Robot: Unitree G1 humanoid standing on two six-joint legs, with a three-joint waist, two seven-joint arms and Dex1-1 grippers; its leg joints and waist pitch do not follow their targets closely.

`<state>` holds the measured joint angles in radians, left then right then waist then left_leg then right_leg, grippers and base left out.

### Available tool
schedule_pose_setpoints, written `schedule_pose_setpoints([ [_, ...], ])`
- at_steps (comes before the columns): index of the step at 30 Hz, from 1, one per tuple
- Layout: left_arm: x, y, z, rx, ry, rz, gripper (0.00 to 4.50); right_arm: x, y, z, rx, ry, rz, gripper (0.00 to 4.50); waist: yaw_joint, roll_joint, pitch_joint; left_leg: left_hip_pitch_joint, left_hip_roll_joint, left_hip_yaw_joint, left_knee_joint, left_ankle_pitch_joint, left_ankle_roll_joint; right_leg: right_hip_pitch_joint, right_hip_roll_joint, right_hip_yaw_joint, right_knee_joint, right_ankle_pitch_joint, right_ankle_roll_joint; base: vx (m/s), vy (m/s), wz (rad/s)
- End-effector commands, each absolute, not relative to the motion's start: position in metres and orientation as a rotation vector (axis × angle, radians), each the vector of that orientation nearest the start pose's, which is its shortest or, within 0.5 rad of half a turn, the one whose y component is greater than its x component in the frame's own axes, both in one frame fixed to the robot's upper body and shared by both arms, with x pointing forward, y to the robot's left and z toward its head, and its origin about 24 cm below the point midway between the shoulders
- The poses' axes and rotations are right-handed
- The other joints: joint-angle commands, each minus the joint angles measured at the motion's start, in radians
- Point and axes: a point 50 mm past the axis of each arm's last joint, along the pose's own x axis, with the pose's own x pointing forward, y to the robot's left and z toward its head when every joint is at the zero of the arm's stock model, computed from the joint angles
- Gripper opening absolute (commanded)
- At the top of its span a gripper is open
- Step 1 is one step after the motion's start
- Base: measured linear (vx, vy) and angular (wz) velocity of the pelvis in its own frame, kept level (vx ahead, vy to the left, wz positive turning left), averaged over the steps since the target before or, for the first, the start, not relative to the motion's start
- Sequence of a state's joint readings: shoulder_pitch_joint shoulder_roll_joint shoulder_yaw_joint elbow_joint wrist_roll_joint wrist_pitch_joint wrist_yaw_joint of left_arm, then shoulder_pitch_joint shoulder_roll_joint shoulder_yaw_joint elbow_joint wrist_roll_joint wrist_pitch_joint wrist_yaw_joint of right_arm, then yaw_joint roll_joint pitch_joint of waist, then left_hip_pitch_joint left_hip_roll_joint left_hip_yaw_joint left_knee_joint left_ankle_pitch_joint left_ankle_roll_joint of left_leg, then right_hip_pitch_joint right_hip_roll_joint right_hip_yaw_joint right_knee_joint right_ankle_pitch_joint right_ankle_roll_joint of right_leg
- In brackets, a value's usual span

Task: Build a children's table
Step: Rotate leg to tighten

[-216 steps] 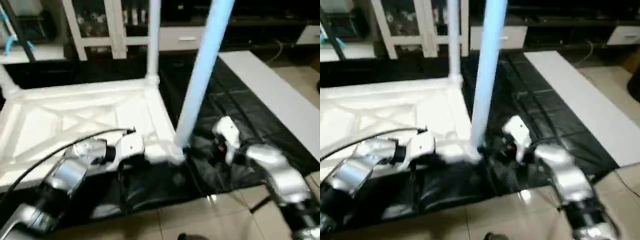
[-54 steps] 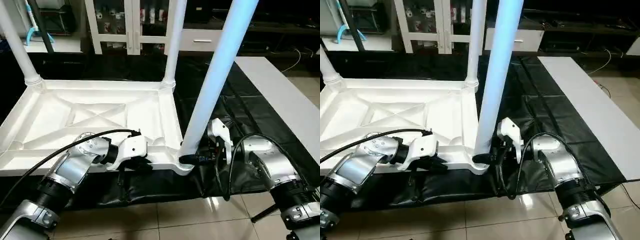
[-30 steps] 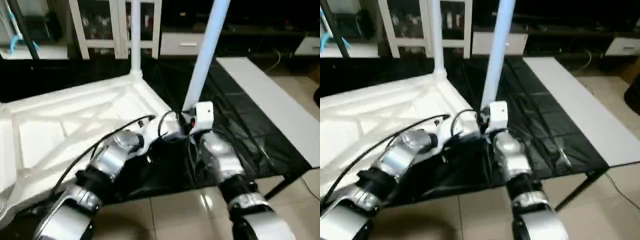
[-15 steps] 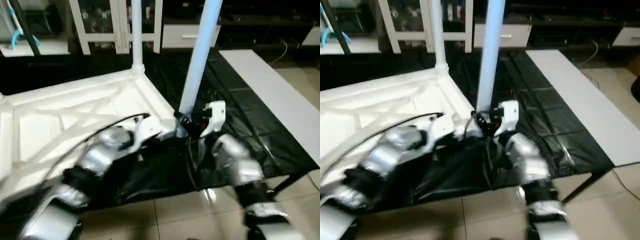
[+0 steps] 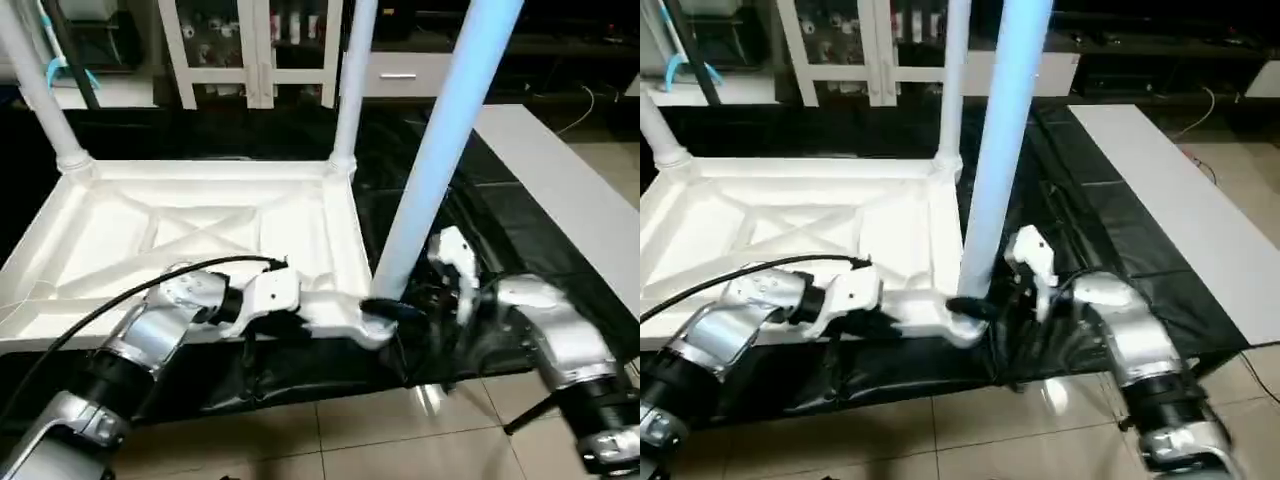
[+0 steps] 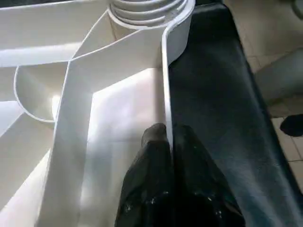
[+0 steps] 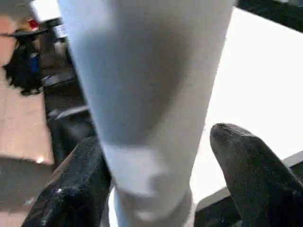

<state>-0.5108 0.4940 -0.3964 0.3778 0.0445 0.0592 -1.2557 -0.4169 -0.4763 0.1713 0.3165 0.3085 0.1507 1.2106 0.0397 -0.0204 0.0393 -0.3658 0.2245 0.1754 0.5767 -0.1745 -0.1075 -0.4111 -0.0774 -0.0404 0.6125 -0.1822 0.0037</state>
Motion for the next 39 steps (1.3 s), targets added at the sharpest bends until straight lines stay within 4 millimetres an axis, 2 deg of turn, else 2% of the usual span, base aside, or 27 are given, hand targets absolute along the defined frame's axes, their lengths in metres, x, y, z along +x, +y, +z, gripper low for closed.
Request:
schedule_pose_setpoints([
  [1, 0.287, 0.135, 0.052, 0.622, 0.449, -1.523, 0.0, 0.288, -0.162, 0.076, -0.148, 0.241, 1.331, 3.34, -0.002, -0.004, -0.054, 0.009, 0.002, 0.011, -0.06, -0.264, 0.047, 0.048, -0.036, 0.03, -0.077, -0.224, -0.213, 0.0, 0.0, 0.0],
  [6, 0.287, 0.136, 0.052, 0.619, 0.451, -1.53, 0.0, 0.284, -0.166, 0.073, -0.182, 0.273, 1.374, 3.34, -0.003, -0.004, -0.058, 0.005, 0.001, 0.011, -0.057, -0.221, 0.057, 0.051, -0.034, 0.028, -0.07, -0.171, -0.22, 0.0, 0.0, 0.0],
  [7, 0.286, 0.136, 0.052, 0.618, 0.451, -1.531, 0.0, 0.285, -0.166, 0.073, -0.183, 0.272, 1.374, 3.09, -0.003, -0.004, -0.06, 0.005, 0.001, 0.01, -0.057, -0.217, 0.058, 0.052, -0.034, 0.028, -0.069, -0.162, -0.223, 0.0, 0.0, 0.0],
  [11, 0.286, 0.135, 0.052, 0.615, 0.453, -1.537, 0.0, 0.287, -0.162, 0.067, -0.192, 0.283, 1.358, 2.89, -0.004, 0.0, -0.059, 0.006, 0.001, 0.011, -0.055, -0.214, 0.061, 0.05, -0.034, 0.028, -0.068, -0.148, -0.234, 0.0, 0.0, 0.0],
  [12, 0.286, 0.135, 0.052, 0.614, 0.455, -1.54, 0.0, 0.287, -0.16, 0.064, -0.193, 0.293, 1.362, 2.77, -0.005, -0.002, -0.059, 0.006, 0.001, 0.012, -0.056, -0.218, 0.058, 0.05, -0.034, 0.027, -0.069, -0.153, -0.234, 0.0, 0.0, 0.0],
  [18, 0.286, 0.135, 0.052, 0.615, 0.457, -1.542, 0.0, 0.291, -0.158, 0.062, -0.194, 0.296, 1.342, 2.19, -0.004, 0.0, -0.059, 0.009, 0.001, 0.011, -0.055, -0.222, 0.057, 0.051, -0.033, 0.027, -0.067, -0.145, -0.239, 0.0, 0.0, 0.0],
  [23, 0.286, 0.136, 0.052, 0.618, 0.464, -1.545, 0.0, 0.293, -0.158, 0.062, -0.185, 0.298, 1.333, 2.03, -0.006, 0.001, -0.059, 0.008, 0.001, 0.011, -0.055, -0.227, 0.055, 0.052, -0.033, 0.027, -0.067, -0.148, -0.24, 0.0, 0.0, 0.0],
  [26, 0.289, 0.136, 0.049, 0.657, 0.473, -1.485, 0.0, 0.306, -0.156, 0.054, -0.174, 0.303, 1.158, 1.98, -0.01, 0.001, -0.058, 0.007, -0.001, 0.012, -0.055, -0.231, 0.052, 0.048, -0.033, 0.027, -0.068, -0.162, -0.24, 0.0, 0.0, 0.0],
  [27, 0.295, 0.135, 0.045, 0.697, 0.485, -1.407, 0.0, 0.313, -0.157, 0.042, -0.173, 0.337, 1.013, 1.97, -0.017, -0.005, -0.054, 0.003, -0.002, 0.007, -0.06, -0.263, 0.028, 0.05, -0.034, 0.024, -0.074, -0.251, -0.212, 0.0, 0.0, 0.0],
  [28, 0.298, 0.134, 0.044, 0.704, 0.489, -1.381, 0.0, 0.314, -0.157, 0.038, -0.168, 0.347, 0.973, 1.96, -0.02, -0.003, -0.049, 0.003, -0.003, 0.007, -0.063, -0.282, 0.019, 0.046, -0.034, 0.024, -0.078, -0.296, -0.198, 0.0, 0.0, 0.0],
  [29, 0.298, 0.134, 0.043, 0.708, 0.49, -1.37, 0.0, 0.315, -0.157, 0.036, -0.166, 0.351, 0.956, 1.96, -0.025, -0.001, -0.047, 0.012, -0.005, 0.005, -0.062, -0.333, 0.001, 0.039, -0.036, 0.023, -0.088, -0.392, -0.174, 0.0, 0.0, 0.0],
  [30, 0.305, 0.127, 0.041, 0.684, 0.473, -1.289, 0.0, 0.319, -0.155, 0.026, -0.106, 0.379, 0.834, 1.96, -0.03, -0.01, -0.048, 0.016, -0.003, 0.003, -0.062, -0.355, -0.007, 0.037, -0.036, 0.024, -0.092, -0.42, -0.161, 0.0, 0.0, 0.0],
  [32, 0.313, 0.116, 0.039, 0.646, 0.457, -1.211, 0.0, 0.324, -0.15, 0.017, -0.036, 0.406, 0.675, 1.94, -0.035, -0.005, -0.047, 0.019, -0.005, 0.001, -0.064, -0.373, -0.012, 0.033, -0.036, 0.024, -0.095, -0.437, -0.158, 0.0, 0.0, 0.0],
  [33, 0.317, 0.111, 0.038, 0.645, 0.458, -1.154, 0.0, 0.327, -0.149, 0.013, -0.031, 0.415, 0.578, 1.94, -0.044, -0.003, -0.044, 0.021, -0.006, -0.006, -0.066, -0.414, -0.031, 0.03, -0.036, 0.019, -0.101, -0.495, -0.138, 0.0, 0.0, 0.0],
  [34, 0.32, 0.108, 0.038, 0.651, 0.461, -1.119, 0.0, 0.329, -0.148, 0.011, -0.037, 0.419, 0.522, 1.94, -0.047, -0.002, -0.044, 0.018, -0.007, -0.01, -0.067, -0.427, -0.033, 0.032, -0.036, 0.016, -0.101, -0.508, -0.131, 0.0, 0.0, 0.0],
  [35, 0.329, 0.104, 0.04, 0.647, 0.447, -1.008, 0.0, 0.335, -0.148, 0.01, -0.036, 0.415, 0.388, 1.94, -0.053, -0.002, -0.044, 0.012, -0.009, -0.012, -0.069, -0.438, -0.04, 0.033, -0.034, 0.013, -0.103, -0.514, -0.114, 0.0, 0.0, 0.0],
  [36, 0.338, 0.098, 0.042, 0.632, 0.441, -0.891, 0.0, 0.34, -0.145, 0.01, -0.005, 0.407, 0.255, 1.94, -0.054, -0.002, -0.047, 0.018, -0.009, -0.014, -0.069, -0.45, -0.041, 0.032, -0.036, 0.011, -0.105, -0.521, -0.112, 0.0, 0.0, 0.0],
  [37, 0.34, 0.097, 0.043, 0.628, 0.441, -0.869, 0.0, 0.341, -0.144, 0.011, 0.007, 0.405, 0.232, 1.94, -0.058, -0.002, -0.047, 0.027, -0.012, -0.012, -0.063, -0.47, -0.039, 0.021, -0.035, 0.011, -0.112, -0.532, -0.108, 0.0, 0.0, 0.0],
  [38, 0.343, 0.094, 0.044, 0.62, 0.445, -0.83, 0.0, 0.343, -0.141, 0.011, 0.035, 0.401, 0.191, 1.93, -0.059, -0.005, -0.049, 0.029, -0.015, -0.013, -0.061, -0.48, -0.028, 0.022, -0.033, 0.008, -0.117, -0.539, -0.105, 0.0, 0.0, 0.0],
  [39, 0.346, 0.087, 0.046, 0.618, 0.426, -0.816, 0.0, 0.346, -0.133, 0.016, 0.028, 0.355, 0.156, 1.93, -0.058, -0.003, -0.051, 0.021, -0.016, -0.013, -0.063, -0.463, -0.016, 0.027, -0.036, 0.009, -0.118, -0.518, -0.102, 0.0, 0.0, 0.0],
])
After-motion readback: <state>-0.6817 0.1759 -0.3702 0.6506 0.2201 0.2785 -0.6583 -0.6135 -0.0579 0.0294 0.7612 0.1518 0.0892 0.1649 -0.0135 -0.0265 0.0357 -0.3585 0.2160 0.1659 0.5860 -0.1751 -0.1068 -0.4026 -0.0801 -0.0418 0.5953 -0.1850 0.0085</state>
